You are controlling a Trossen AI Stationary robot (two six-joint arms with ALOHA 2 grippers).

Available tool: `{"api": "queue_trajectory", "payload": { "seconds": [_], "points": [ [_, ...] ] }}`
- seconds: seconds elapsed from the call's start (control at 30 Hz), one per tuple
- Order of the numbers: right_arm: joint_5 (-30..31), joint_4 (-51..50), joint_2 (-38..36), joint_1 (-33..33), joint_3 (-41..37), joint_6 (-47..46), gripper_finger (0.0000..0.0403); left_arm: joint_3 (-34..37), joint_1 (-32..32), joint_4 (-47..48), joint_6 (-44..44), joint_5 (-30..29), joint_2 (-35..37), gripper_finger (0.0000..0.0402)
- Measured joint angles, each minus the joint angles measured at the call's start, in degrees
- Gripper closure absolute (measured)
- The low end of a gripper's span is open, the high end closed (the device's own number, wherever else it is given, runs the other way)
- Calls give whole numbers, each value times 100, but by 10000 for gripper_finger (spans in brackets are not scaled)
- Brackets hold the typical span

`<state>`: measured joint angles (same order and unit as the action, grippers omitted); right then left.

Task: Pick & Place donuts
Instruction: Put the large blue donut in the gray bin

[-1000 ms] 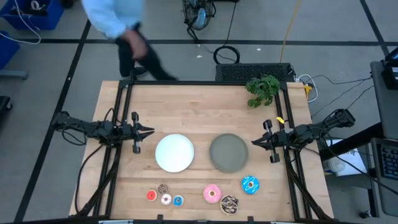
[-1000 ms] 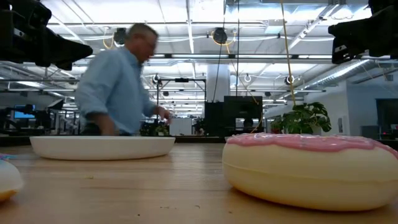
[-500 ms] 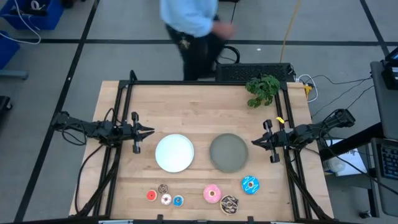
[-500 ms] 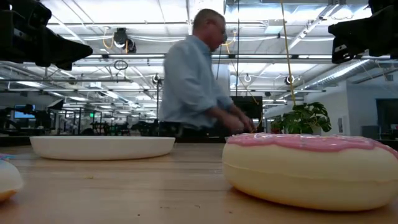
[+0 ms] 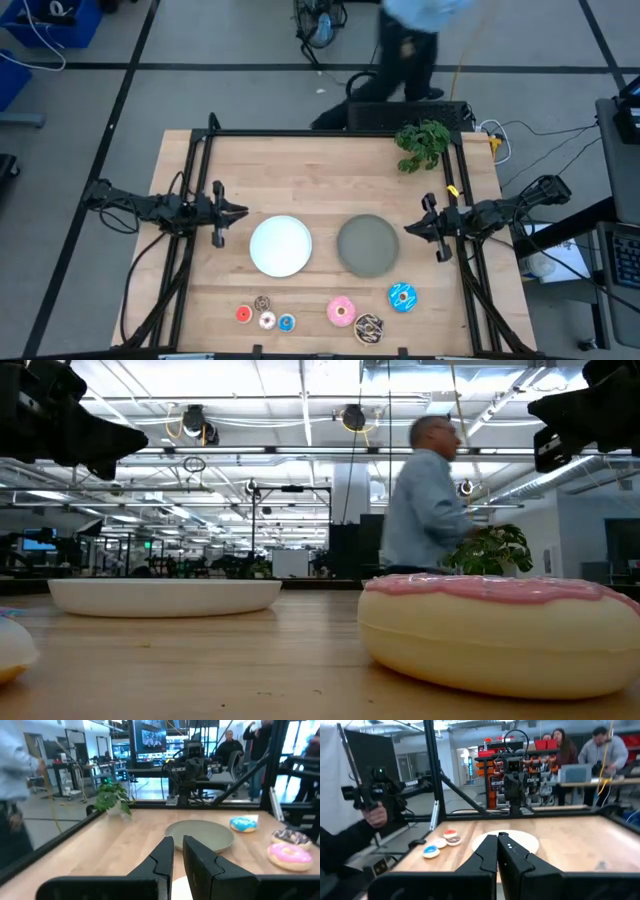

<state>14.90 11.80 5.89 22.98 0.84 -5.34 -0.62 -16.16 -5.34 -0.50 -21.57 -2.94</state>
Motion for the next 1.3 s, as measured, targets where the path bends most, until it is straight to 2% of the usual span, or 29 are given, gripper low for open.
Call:
{"api": "queue_trajectory", "payload": {
  "seconds": [0.23, 0.43, 0.57, 0.63, 0.73, 0.93, 1.03, 1.13, 1.3],
  "points": [
    [4, 0, 20, -1, 0, 68, 403, 0, 0, -112, 20, -51, 0, 353],
    [36, 568, 57, -2, 47, 826, 403, 0, 0, -73, -154, -764, 0, 353],
    [584, 258, 433, 0, 419, 1175, 403, 0, 0, -429, -610, -870, 2, 353],
    [812, -40, 837, 0, 902, 1316, 403, 0, 0, -580, -854, -892, 0, 353],
    [811, -395, 1506, 23, 1821, 1385, 403, 0, 0, -681, -988, -899, 0, 353],
    [883, -2061, 3473, 546, 3981, 757, 403, 0, 0, -766, -1172, -910, -6, 353],
    [1427, -3574, 4522, 995, 5135, 255, 403, 0, 0, -588, -1142, -909, -13, 353],
    [1651, -4843, 5435, 1438, 6016, -413, 403, 0, 0, -768, -1137, -910, -11, 353],
    [1631, -5793, 6584, 2006, 6754, -1761, 403, 0, 0, -961, -673, -849, -11, 353]
  ]
}}
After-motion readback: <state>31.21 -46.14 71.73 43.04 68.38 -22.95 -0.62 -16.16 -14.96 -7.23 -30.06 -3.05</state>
